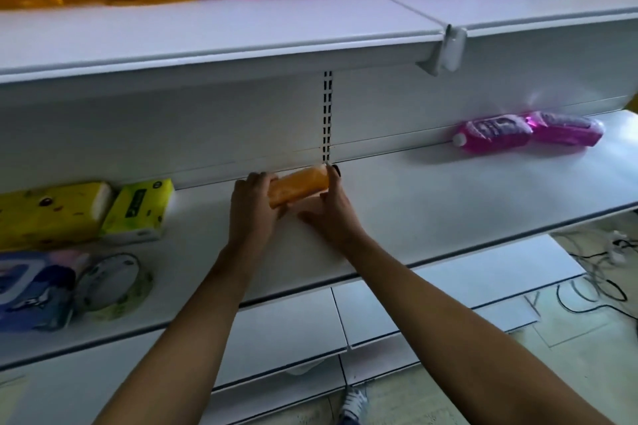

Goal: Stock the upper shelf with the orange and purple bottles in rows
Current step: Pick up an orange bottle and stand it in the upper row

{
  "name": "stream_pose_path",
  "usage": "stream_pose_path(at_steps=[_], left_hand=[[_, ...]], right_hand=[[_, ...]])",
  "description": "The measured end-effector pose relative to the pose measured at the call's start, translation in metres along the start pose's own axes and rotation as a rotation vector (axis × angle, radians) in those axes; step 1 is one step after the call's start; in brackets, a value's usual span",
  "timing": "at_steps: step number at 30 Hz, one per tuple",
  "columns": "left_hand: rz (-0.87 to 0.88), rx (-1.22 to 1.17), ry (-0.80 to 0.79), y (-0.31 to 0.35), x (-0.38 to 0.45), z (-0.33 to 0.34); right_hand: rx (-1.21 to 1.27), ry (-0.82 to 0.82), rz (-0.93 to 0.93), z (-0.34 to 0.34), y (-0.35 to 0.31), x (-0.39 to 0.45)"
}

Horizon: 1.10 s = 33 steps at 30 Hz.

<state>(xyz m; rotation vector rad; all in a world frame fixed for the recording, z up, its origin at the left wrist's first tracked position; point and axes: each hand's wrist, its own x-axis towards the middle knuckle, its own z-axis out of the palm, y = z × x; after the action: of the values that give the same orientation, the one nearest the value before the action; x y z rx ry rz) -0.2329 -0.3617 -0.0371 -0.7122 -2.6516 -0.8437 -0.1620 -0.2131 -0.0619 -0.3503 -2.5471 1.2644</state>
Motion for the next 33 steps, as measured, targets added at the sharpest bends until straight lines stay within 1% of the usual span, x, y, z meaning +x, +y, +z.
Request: stream_pose_path(at_steps=[2, 4, 6, 9, 12, 18, 21, 23, 29, 33], left_hand=[[0.01, -0.039, 0.039, 0.003, -0.022, -0.004], [-0.003, -0.109, 0.038, 0.007, -0.038, -0.009], [-0.056, -0.212, 0.005, 0.011, -0.05, -0.014], [-0.174, -0.43, -0.065, 0.026, -0.063, -0.018], [-0.227, -0.584, -0.137, 0.056, -0.077, -0.013], [-0.28, -0.971, -0.194, 0.136, -0.095, -0.011], [-0.219, -1.1, -0.27, 0.173, -0.105, -0.014], [-0.156, -1.16, -0.318, 0.198, -0.111, -0.014], [-0.017, -1.213, -0.453, 0.283, -0.124, -0.005], [0.055, -1.248, -0.497, 0.351, -0.137, 0.01]], right_hand=[[-0.017, 0.016, -0.011, 0.001, -0.002, -0.015], [-0.051, 0.033, -0.035, 0.0, -0.005, -0.034], [-0.091, 0.051, -0.071, -0.003, -0.004, -0.053], [-0.169, 0.103, -0.122, -0.021, -0.003, -0.079], [-0.188, 0.152, -0.126, -0.055, -0.012, -0.097], [-0.028, 0.202, -0.086, -0.143, -0.037, -0.128], [0.067, 0.231, -0.094, -0.185, -0.044, -0.148], [0.077, 0.263, -0.117, -0.212, -0.045, -0.163], [0.029, 0.326, -0.108, -0.301, -0.035, -0.205], [0.037, 0.378, -0.105, -0.363, -0.02, -0.23]])
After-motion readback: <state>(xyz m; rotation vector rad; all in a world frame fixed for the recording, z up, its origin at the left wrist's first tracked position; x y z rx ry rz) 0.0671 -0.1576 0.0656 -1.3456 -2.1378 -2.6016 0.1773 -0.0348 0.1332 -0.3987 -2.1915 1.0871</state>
